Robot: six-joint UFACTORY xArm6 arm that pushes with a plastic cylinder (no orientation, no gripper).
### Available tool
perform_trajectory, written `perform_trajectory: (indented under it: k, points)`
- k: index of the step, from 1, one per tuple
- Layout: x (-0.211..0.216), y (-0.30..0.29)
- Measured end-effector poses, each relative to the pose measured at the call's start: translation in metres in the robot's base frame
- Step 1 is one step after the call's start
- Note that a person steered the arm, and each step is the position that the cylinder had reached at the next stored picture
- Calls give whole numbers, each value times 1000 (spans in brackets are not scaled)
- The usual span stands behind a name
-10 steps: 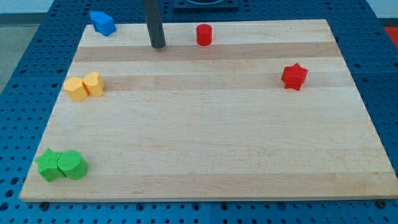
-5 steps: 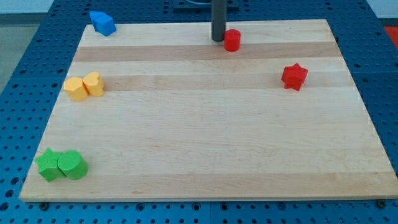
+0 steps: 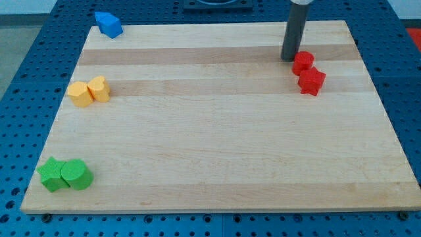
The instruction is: Push the red circle above the red star
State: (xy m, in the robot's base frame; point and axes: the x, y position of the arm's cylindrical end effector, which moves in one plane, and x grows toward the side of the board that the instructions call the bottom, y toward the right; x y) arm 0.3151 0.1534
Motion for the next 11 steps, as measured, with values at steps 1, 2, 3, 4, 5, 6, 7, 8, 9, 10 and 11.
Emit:
perform_trajectory:
  k: [1,2,3,4,5,6,7,8,9,10,11]
  points:
    - [9,14]
    - [15,26]
    - [15,29]
    - [20,31]
    - [26,31]
    - [27,31]
    - [29,33]
    - [31,35]
    - [32,40]
    - [23,38]
    - [-38,37]
